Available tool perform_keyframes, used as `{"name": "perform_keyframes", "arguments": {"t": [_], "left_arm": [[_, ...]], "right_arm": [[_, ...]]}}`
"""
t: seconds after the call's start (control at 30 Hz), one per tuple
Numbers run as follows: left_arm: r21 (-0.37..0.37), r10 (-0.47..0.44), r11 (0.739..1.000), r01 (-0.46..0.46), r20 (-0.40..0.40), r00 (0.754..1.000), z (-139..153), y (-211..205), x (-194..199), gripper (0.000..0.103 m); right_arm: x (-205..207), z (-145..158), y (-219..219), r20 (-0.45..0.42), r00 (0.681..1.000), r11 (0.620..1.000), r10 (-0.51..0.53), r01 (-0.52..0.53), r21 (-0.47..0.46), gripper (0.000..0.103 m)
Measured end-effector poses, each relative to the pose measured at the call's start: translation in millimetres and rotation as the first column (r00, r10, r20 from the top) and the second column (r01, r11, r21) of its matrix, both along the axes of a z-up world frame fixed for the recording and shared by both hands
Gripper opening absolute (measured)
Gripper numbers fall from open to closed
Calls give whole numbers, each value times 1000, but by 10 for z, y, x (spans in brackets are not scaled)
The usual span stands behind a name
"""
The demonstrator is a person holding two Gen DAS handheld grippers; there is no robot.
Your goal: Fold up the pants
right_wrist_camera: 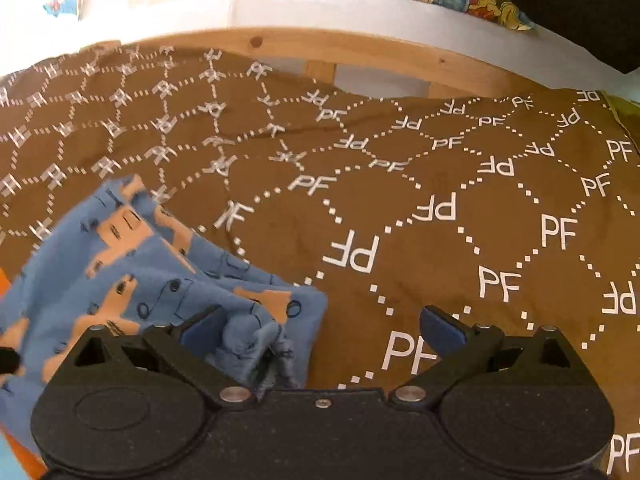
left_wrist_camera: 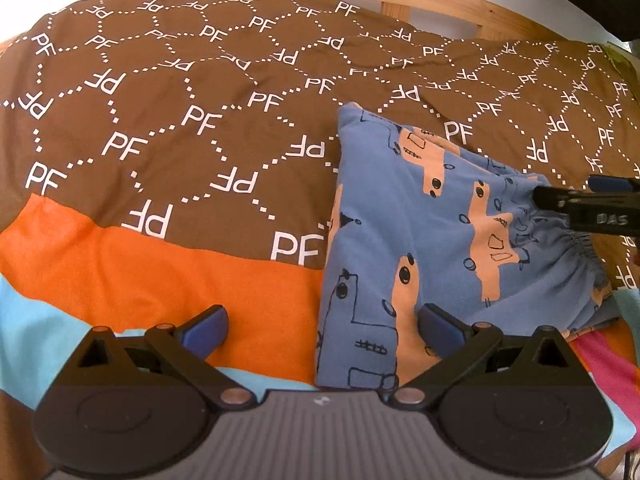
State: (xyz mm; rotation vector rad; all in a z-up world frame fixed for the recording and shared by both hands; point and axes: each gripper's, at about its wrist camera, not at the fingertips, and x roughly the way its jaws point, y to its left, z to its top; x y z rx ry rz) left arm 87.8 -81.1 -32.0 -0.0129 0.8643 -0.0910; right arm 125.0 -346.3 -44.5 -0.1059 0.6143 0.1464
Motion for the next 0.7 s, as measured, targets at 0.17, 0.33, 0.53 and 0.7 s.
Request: {"name": "perform_keyframes", "arguments": {"t": [0.17, 0.33, 0.53, 0.7], "left_arm": [[-5, -3, 1000, 3, 3, 1000, 6, 15, -7, 103], [-6, -3, 1000, 3, 4, 1000, 13, 17, -12, 103], [-18, -12, 1000, 12, -2, 1000, 37, 42, -45, 103], [-56, -60, 997, 60, -3, 998, 85, 109, -93, 103]], "right_arm": [[-188, 108, -118, -61, 998, 991, 2, 6, 135, 102], [-258, 25, -122, -197, 980, 984, 23, 13, 177, 102], [-260, 39, -49, -250, 965, 988, 82, -46, 148, 102], [-312, 34, -83, -278, 954, 981, 116, -66, 184, 102]]}}
